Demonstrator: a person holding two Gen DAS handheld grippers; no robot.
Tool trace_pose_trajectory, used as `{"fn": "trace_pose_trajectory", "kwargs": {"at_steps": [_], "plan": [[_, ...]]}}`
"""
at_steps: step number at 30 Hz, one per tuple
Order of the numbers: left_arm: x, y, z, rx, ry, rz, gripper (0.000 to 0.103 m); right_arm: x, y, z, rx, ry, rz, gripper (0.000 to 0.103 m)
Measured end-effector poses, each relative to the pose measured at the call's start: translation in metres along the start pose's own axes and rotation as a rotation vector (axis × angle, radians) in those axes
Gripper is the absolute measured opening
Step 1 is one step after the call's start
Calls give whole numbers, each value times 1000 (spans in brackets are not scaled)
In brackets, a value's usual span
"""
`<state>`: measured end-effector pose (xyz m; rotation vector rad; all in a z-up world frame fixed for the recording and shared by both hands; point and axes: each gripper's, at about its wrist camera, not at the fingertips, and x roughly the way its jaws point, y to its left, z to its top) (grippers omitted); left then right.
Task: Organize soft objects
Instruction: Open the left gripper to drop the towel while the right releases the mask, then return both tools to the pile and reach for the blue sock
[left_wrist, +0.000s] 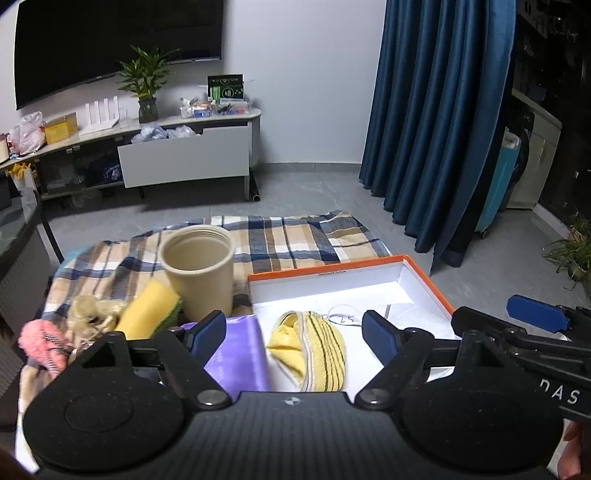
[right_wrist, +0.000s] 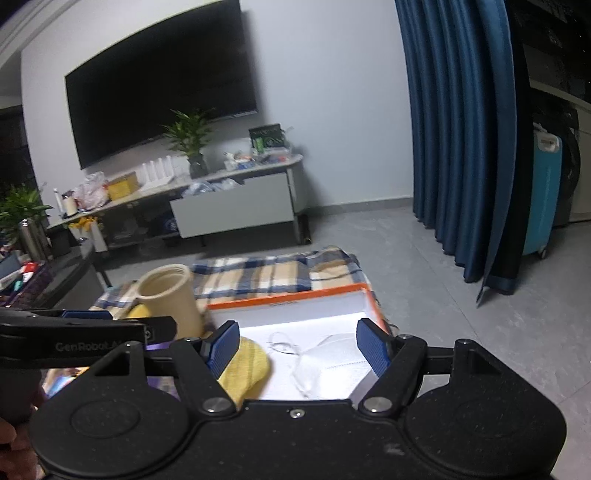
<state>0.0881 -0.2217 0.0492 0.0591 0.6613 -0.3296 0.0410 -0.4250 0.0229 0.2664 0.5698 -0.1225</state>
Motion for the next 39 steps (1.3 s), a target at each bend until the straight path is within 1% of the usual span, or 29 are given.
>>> {"fn": "trace_pose_trajectory", "kwargs": {"at_steps": [3, 6, 15, 20, 27, 34, 37, 39], "plan": [[-14, 5, -3, 7, -16, 0, 86, -10, 14, -1, -10, -10, 21, 84], [-26, 12, -7, 14, -40, 16, 87, -15, 30, -1, -25, -9, 33, 84], [-44, 46, -18, -40, -53, 58, 87, -21, 72, -7, -58, -1, 93, 84], [-53, 69, -28, -81, -54, 80, 87, -21, 101, -14, -88, 16, 139, 84], [-64, 104, -41, -127, -45, 132, 87, -16, 137, -24, -118, 46, 203, 84], [-75, 132, -50, -167, -49, 175, 88, -11, 169, -32, -149, 64, 242, 84], [-76, 144, -56, -189, -47, 180, 89, -8, 183, -43, -164, 86, 262, 84], [-77, 157, -63, -210, -44, 205, 89, -5, 194, -55, -175, 116, 285, 84]]}}
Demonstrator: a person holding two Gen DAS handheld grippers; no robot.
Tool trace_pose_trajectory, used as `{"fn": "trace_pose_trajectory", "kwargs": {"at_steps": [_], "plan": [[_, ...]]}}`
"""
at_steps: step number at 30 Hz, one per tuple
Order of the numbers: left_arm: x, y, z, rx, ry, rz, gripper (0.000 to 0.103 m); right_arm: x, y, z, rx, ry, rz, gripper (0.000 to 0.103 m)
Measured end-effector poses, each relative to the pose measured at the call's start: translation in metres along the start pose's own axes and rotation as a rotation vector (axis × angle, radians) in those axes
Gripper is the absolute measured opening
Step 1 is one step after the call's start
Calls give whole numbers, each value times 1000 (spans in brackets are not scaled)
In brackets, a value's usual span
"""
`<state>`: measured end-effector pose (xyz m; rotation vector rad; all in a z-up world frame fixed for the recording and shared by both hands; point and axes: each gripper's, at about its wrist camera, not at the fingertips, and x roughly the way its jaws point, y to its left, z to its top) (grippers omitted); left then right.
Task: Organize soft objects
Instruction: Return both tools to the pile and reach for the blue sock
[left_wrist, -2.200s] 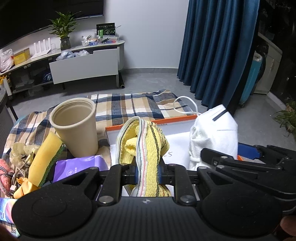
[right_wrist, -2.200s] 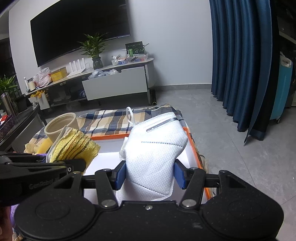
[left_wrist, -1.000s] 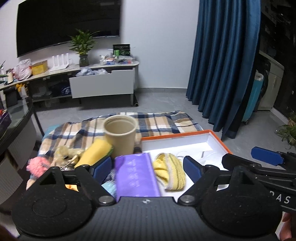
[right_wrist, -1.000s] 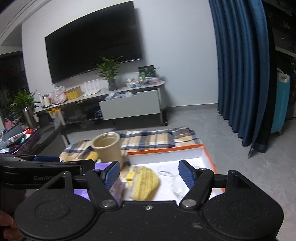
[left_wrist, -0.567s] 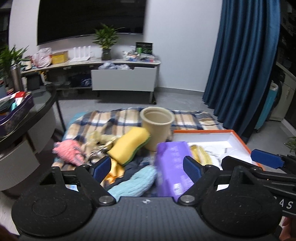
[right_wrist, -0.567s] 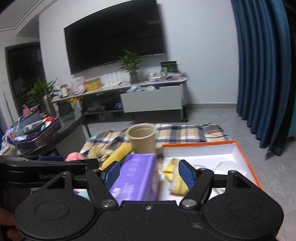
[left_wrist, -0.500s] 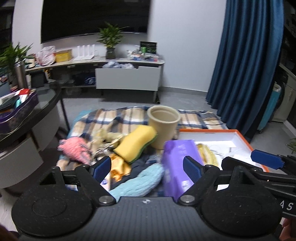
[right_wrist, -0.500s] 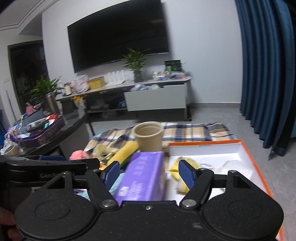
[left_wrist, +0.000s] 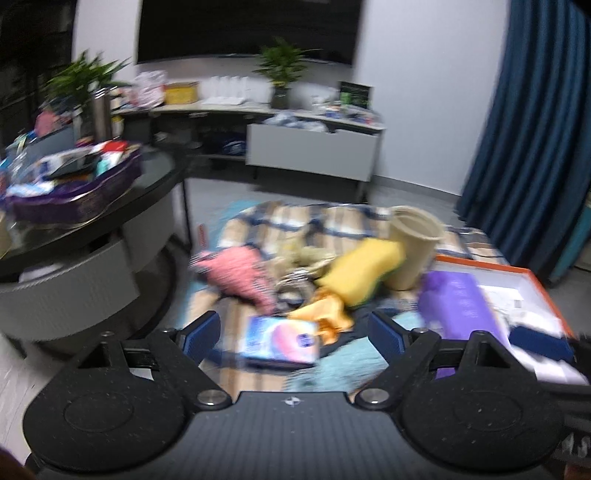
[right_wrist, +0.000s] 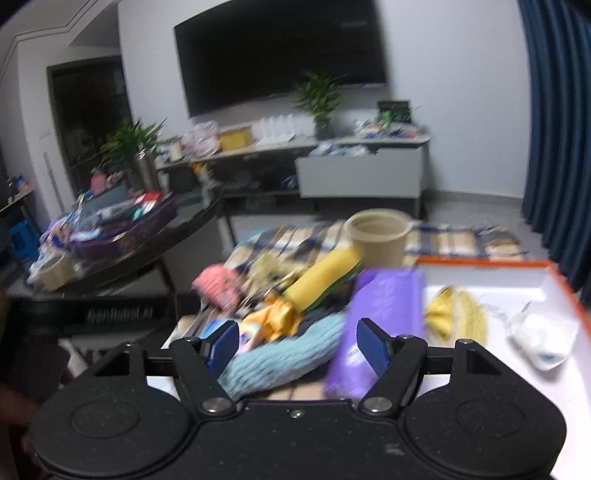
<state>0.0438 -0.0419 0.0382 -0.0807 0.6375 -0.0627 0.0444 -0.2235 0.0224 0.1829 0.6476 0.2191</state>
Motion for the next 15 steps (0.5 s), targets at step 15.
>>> {"fn": "trace_pose_trajectory", "kwargs": {"at_steps": [15], "plan": [[25, 81, -27, -163, 86, 116, 89, 95, 60, -52, 171, 112, -167, 90]]}}
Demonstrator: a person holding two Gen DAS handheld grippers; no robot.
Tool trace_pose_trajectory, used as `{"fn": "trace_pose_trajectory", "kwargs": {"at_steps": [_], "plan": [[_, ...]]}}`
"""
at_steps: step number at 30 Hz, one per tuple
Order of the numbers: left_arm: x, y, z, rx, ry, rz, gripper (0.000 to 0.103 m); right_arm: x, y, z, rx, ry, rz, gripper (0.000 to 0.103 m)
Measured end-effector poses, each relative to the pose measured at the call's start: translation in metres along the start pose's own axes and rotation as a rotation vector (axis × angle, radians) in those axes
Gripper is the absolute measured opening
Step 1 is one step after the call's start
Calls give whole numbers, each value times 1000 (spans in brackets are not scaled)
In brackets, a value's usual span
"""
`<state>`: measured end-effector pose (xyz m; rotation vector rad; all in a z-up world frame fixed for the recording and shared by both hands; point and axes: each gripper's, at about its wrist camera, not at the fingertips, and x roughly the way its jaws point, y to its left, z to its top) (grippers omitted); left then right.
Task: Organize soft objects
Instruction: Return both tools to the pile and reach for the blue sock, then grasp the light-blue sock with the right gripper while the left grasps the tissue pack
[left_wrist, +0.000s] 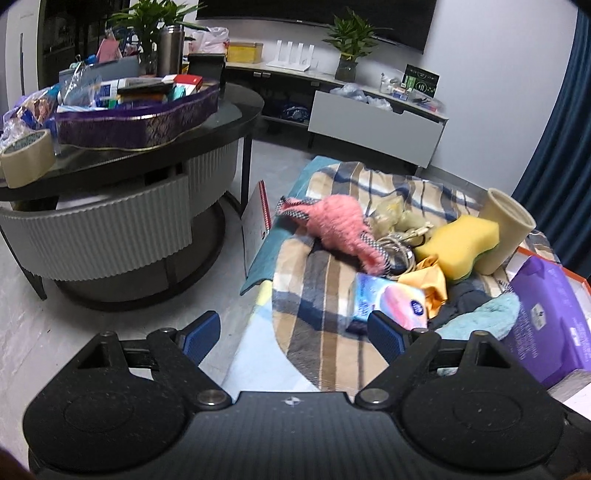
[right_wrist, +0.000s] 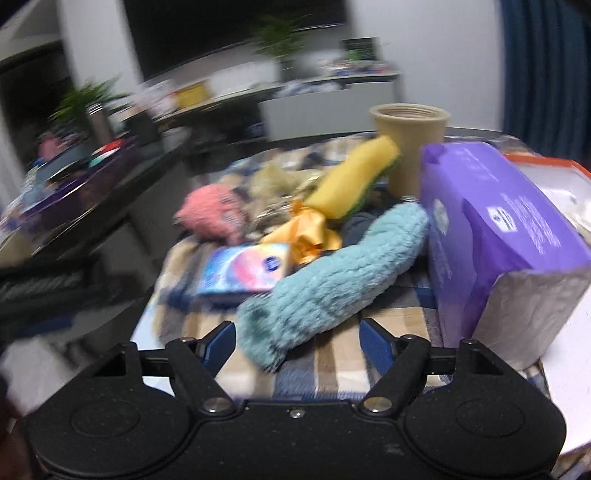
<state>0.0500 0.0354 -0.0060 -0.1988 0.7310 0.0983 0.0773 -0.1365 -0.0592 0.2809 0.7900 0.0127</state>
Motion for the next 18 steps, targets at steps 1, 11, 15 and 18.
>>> {"fn": "trace_pose_trajectory", "kwargs": {"at_steps": [1, 11, 15, 18], "plan": [[2, 2, -1, 0, 3, 0, 89, 4, 0, 0, 29, -7, -23, 90], [16, 10, -5, -4, 27, -18, 91, 28, -18, 5, 118, 26, -37, 44], [22, 2, -4, 17, 30, -32, 92, 1, -25, -6, 28, 9, -5, 36], [27, -10, -3, 51, 27, -53, 95, -18, -30, -15, -27, 10, 15, 36]]}}
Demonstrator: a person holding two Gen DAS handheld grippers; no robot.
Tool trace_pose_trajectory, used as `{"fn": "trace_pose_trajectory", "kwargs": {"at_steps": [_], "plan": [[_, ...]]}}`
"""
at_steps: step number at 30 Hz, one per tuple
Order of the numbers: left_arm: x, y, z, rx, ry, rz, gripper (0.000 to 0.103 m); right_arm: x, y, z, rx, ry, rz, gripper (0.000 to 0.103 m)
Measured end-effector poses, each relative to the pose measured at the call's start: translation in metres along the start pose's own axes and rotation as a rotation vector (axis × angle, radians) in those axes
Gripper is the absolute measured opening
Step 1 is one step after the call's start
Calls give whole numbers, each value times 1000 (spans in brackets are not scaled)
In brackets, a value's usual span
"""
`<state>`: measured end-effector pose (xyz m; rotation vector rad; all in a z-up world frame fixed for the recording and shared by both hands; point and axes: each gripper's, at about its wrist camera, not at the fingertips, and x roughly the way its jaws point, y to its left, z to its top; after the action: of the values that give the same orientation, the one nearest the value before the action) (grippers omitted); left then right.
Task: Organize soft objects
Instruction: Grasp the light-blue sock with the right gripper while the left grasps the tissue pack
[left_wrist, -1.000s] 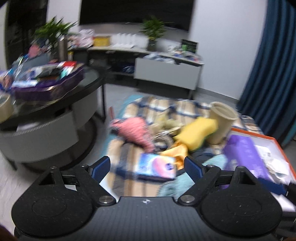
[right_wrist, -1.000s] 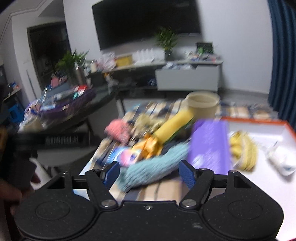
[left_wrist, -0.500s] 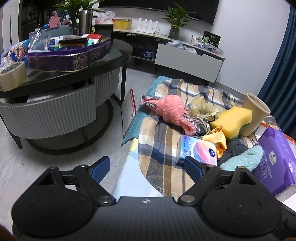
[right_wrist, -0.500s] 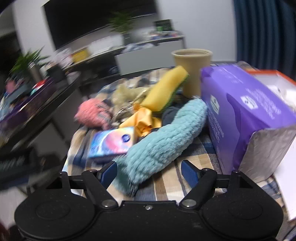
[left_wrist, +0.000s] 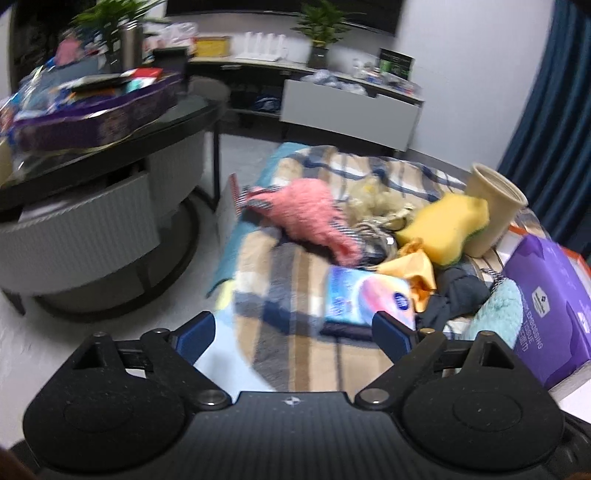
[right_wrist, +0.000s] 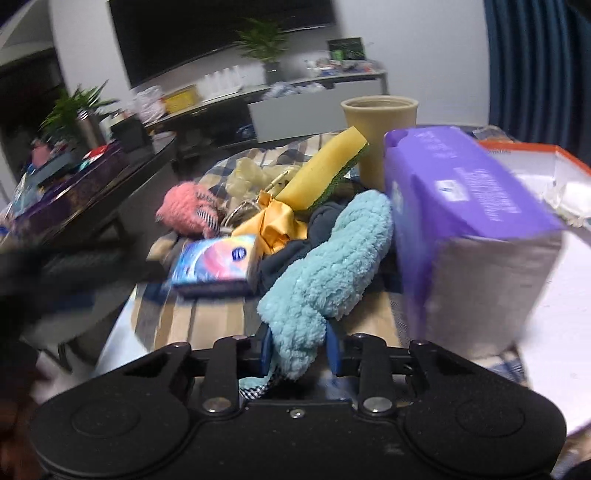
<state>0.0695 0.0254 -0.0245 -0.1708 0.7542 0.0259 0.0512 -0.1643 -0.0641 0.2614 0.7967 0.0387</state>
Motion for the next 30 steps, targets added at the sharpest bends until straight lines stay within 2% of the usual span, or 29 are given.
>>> {"fn": "trace_pose_trajectory", "kwargs": {"at_steps": [6, 10, 14, 18, 19, 20, 21, 26, 28, 29, 30], "plan": [[25, -35, 6, 103, 14, 5, 95, -14, -5, -12, -59, 26, 1, 37], [46, -54, 10, 165, 36, 42, 95, -14, -5, -11, -79, 14, -2, 41], [57, -63, 11, 174, 37, 32, 96, -12, -8, -9, -63, 11, -7, 65], [65, -67, 10, 166, 78, 9, 94, -13, -12, -6, -24, 1, -9, 80], [65, -68, 7, 169, 69, 6, 89, -10, -12, -3, -15, 5, -8, 81], [65, -67, 4, 179, 64, 23, 78, -8, -11, -2, -5, 11, -6, 82], [67, -67, 2, 181, 72, 42, 76, -6, -10, -1, 0, 16, -2, 83], [61, -49, 4, 121, 67, 21, 75, 11, -4, 3, 12, 30, 3, 84], [54, -44, 4, 116, 58, 29, 75, 21, -4, 4, 1, 54, 11, 73], [49, -40, 2, 115, 50, 40, 75, 20, -3, 3, -11, 42, 0, 54], [45, -39, 2, 113, 46, 45, 75, 19, -2, 3, -28, 38, -5, 48]]}}
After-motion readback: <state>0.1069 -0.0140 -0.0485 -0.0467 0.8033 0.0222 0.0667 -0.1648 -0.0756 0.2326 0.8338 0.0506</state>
